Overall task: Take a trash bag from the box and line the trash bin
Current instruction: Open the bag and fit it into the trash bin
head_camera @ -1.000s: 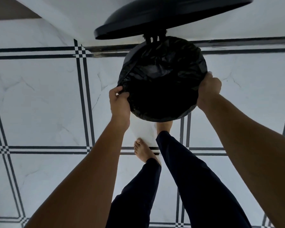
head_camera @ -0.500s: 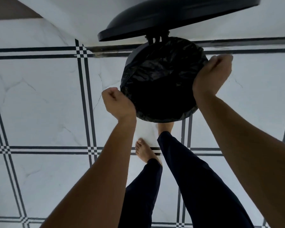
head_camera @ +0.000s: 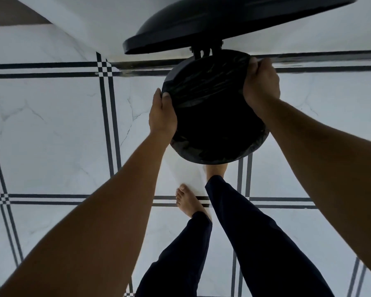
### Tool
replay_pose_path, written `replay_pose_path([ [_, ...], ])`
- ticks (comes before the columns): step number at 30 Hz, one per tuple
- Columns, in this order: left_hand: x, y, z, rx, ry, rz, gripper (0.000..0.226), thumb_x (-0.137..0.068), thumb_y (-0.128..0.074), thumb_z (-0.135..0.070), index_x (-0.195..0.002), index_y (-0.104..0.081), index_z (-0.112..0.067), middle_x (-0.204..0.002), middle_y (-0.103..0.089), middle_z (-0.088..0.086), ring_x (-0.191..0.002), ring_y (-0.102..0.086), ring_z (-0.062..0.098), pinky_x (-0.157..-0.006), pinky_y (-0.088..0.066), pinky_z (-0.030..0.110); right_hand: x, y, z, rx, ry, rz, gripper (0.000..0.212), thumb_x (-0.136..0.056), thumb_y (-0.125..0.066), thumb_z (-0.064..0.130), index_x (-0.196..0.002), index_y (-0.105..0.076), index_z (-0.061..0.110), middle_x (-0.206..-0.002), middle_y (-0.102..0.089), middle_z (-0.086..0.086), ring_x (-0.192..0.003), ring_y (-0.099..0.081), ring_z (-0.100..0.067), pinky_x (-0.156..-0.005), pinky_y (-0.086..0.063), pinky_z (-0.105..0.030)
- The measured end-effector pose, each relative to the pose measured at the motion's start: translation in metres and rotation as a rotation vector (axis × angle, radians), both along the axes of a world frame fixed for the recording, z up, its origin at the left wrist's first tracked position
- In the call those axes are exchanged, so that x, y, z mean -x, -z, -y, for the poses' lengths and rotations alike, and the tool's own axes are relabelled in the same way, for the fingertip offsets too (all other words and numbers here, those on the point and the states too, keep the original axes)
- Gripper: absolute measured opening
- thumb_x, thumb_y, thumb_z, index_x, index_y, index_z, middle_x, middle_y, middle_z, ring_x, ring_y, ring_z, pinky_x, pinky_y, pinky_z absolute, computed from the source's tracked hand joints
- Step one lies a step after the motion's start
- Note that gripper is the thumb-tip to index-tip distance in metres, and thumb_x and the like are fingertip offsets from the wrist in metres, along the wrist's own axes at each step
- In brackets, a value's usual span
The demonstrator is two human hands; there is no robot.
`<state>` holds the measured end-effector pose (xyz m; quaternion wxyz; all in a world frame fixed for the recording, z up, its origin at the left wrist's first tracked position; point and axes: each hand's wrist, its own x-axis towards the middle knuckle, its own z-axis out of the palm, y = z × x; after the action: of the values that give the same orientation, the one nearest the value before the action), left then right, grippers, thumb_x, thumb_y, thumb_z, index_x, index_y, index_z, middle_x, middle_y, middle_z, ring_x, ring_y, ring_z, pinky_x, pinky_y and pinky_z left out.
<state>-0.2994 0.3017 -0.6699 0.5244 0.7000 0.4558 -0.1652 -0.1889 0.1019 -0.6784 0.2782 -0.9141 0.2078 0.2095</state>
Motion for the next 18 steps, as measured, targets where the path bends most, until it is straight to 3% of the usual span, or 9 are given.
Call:
replay_pose_path([
  [5, -0.004, -0.005, -0.015, 0.218, -0.047, -0.032, 0.05, -0.107, -0.025, -0.048, -0.135, -0.059, -0.024, -0.124, -0.065, -0.001, -0.119, -0.058, 0.017, -0.113, -0.044, 0.044, -0.004, 0.0, 0.0, -0.004, 0.015, -0.018, 0.048, -0.105, -0.029, 0.05, -0.123, -0.053, 0.012, -0.126, -0.063, -0.009, -0.119, -0.057, -0.032, -0.098, -0.043, -0.044],
  [7, 0.0, -0.005, -0.015, 0.035, -0.045, 0.019, 0.047, -0.106, -0.03, -0.044, -0.132, -0.061, -0.02, -0.127, -0.065, 0.001, -0.122, -0.057, 0.018, -0.114, -0.042, 0.043, -0.004, -0.005, -0.001, 0.045, 0.035, 0.073, 0.043, -0.105, -0.033, 0.046, -0.121, -0.054, 0.012, -0.124, -0.062, -0.007, -0.118, -0.056, -0.03, -0.098, -0.04, -0.044],
  [10, 0.006, -0.012, -0.008, -0.568, 0.134, 0.309, 0.035, -0.099, -0.043, -0.017, -0.127, -0.063, -0.012, -0.126, -0.063, 0.007, -0.119, -0.051, 0.017, -0.106, -0.04, 0.033, 0.0, -0.012, -0.001, 0.059, -0.037, 0.363, 0.032, -0.103, -0.039, 0.032, -0.113, -0.056, 0.007, -0.112, -0.062, -0.009, -0.108, -0.055, -0.027, -0.085, -0.04, -0.036],
  [13, 0.005, -0.02, 0.015, -0.529, 0.336, 0.454, 0.04, -0.092, -0.042, -0.007, -0.127, -0.062, -0.009, -0.121, -0.06, 0.011, -0.114, -0.049, 0.02, -0.103, -0.043, 0.037, 0.003, -0.007, -0.003, -0.057, -0.116, 0.336, 0.03, -0.103, -0.039, 0.027, -0.112, -0.055, 0.004, -0.109, -0.061, -0.01, -0.1, -0.054, -0.024, -0.078, -0.039, -0.034],
  [16, 0.002, -0.01, 0.028, -0.645, 0.54, 0.26, 0.055, -0.097, -0.04, -0.02, -0.151, -0.041, -0.008, -0.152, -0.044, 0.017, -0.139, -0.041, 0.034, -0.114, -0.036, 0.05, -0.001, -0.003, -0.003, -0.088, -0.123, 0.226, 0.032, -0.105, -0.038, 0.033, -0.118, -0.054, 0.008, -0.105, -0.057, -0.001, -0.091, -0.05, -0.017, -0.074, -0.033, -0.028],
  [18, -0.007, -0.003, 0.025, -0.59, 0.581, 0.194, 0.061, -0.1, -0.038, -0.026, -0.158, -0.027, -0.007, -0.163, -0.029, 0.018, -0.149, -0.029, 0.036, -0.118, -0.031, 0.052, -0.003, 0.0, 0.0, -0.095, -0.136, 0.189, 0.034, -0.106, -0.035, 0.036, -0.115, -0.055, 0.01, -0.1, -0.057, 0.001, -0.088, -0.051, -0.019, -0.073, -0.033, -0.029],
])
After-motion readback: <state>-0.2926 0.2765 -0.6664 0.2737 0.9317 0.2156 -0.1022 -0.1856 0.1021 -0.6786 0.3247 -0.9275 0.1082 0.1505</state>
